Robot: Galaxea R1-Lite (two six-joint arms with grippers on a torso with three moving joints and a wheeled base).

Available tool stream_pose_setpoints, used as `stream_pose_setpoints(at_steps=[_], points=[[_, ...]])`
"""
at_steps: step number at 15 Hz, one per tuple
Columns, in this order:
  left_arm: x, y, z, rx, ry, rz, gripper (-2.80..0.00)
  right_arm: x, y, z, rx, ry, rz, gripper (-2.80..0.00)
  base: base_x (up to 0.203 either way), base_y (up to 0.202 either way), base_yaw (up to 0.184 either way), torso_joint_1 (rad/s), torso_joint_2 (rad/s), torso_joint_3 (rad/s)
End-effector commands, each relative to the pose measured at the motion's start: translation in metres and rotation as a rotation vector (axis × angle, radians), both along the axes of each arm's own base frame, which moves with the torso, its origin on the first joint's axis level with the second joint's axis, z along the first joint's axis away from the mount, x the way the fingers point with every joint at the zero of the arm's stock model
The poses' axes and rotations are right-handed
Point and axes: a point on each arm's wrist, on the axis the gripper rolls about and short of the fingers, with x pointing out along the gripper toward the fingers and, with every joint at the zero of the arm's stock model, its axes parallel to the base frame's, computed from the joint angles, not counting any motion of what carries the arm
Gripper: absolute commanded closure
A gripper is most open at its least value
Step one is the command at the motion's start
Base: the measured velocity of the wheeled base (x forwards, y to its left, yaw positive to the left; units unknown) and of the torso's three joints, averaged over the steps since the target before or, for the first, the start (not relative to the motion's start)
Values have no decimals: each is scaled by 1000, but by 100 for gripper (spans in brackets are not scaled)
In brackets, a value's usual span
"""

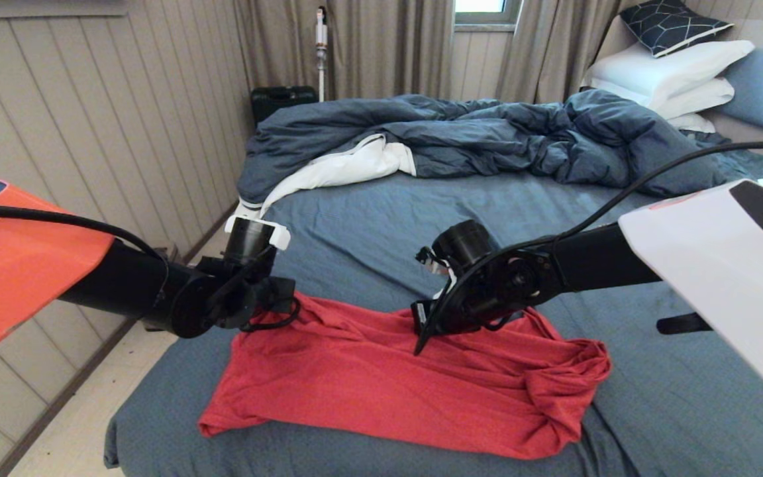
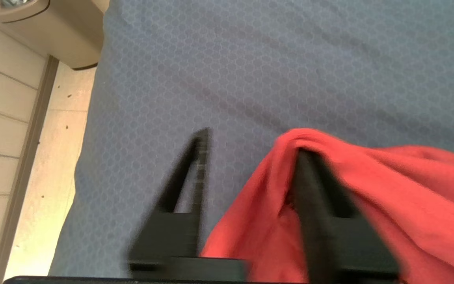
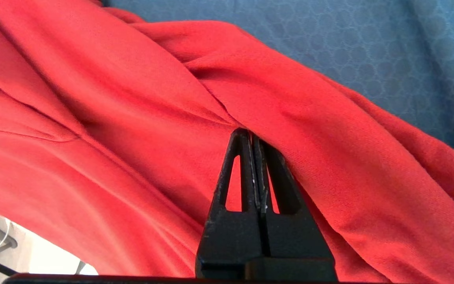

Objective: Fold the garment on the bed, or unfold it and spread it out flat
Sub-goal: Unford the red T-shirt

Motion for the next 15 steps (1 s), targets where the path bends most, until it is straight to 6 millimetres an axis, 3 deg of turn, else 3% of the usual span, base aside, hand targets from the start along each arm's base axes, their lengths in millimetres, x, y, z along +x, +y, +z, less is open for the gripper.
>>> stream_pose_setpoints(at_steps=[1,4,11,15], points=[[-3,1,5,-6,-12,3,-280,-1,-1,3,3,-5,-2,0,0,0,0,0,0,0],[-16,8,22,-20,-39,3,-280,-1,-1,4,2,-8,-6,0,0,0,0,0,0,0],[-22,10,25,-24,-31,-6,-280,-2,-2,7,3,-9,-7,0,0,0,0,0,0,0],[-35,15,31,-22,23,-18,-280,-3,-3,8,3,-9,-7,0,0,0,0,0,0,0]])
